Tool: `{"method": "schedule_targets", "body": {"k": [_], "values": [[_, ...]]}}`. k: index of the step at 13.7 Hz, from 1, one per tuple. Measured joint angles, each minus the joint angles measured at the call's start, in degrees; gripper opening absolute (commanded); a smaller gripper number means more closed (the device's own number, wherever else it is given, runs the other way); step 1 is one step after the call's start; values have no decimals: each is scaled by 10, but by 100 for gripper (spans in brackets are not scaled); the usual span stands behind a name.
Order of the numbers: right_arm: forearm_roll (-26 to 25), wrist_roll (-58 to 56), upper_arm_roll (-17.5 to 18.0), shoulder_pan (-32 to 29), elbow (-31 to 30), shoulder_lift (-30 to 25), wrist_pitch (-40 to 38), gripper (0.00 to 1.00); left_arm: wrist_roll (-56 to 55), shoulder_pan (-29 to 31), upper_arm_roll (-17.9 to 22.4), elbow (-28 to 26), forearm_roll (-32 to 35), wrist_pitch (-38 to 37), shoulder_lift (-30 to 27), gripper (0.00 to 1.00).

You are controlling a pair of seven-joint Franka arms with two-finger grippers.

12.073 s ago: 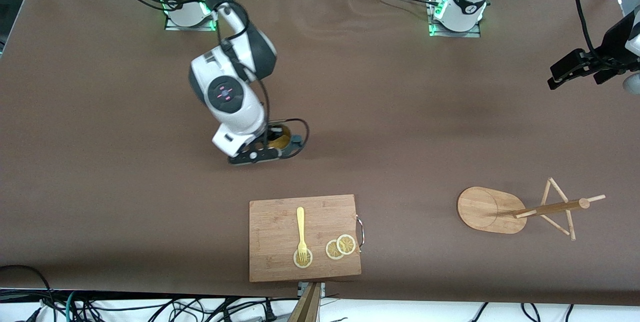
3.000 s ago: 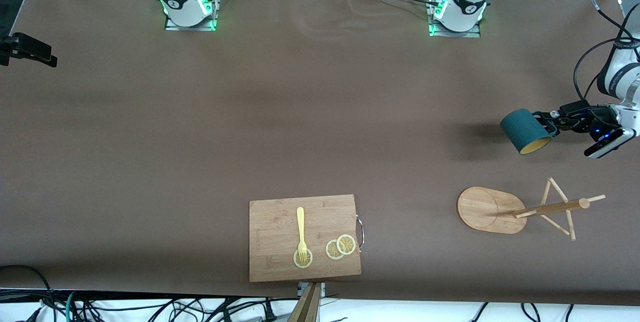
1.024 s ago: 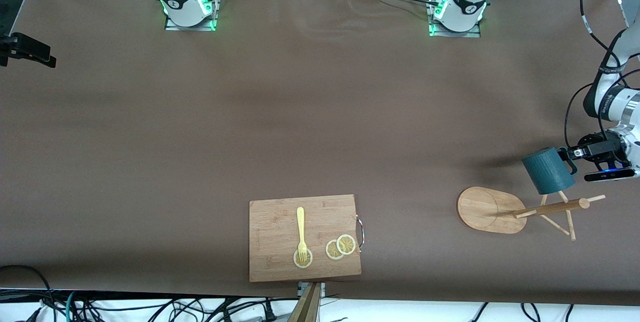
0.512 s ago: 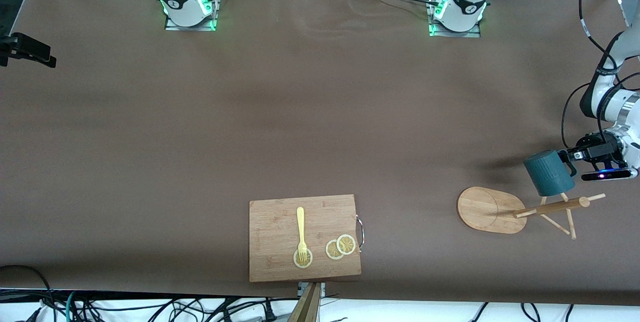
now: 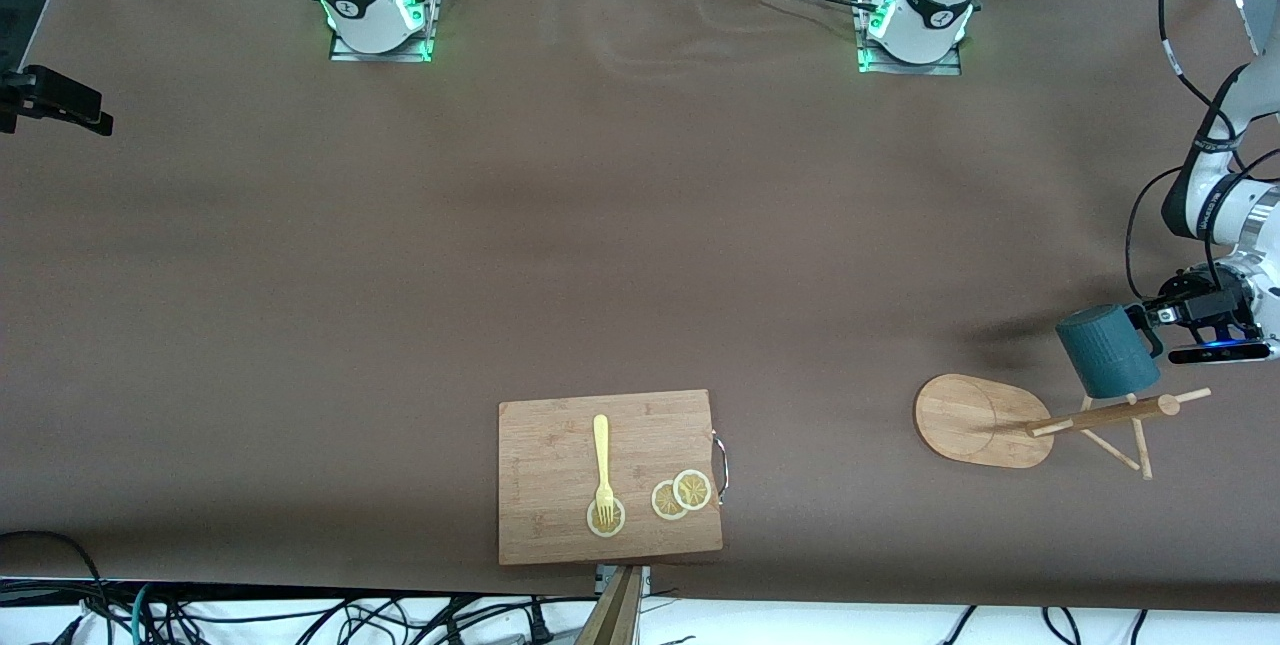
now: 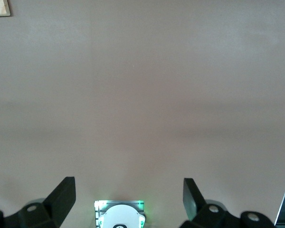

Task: Pass cup and hang on rack
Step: 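Lower the mug handle onto a rack peg with the left gripper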

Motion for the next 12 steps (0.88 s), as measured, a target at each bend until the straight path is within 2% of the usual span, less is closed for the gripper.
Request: {"method": "schedule_targets", "body": {"k": [4,5,9,11,12], "values": [[0,0,0,0,0,0,0,100,-16,-7,0,18,-2,8,12,0],[0,0,0,0,0,0,0,100,-17,-9,0,20,-2,11,16,4],[0,0,0,0,0,0,0,100,-22,-13,0,26,-3,16,19,27],[0,0,0,0,0,0,0,100,-28,-13,0,28,-3,19,20,43],[0,0,0,0,0,0,0,100,-29,-13,0,29,-3,21,20,45]]}}
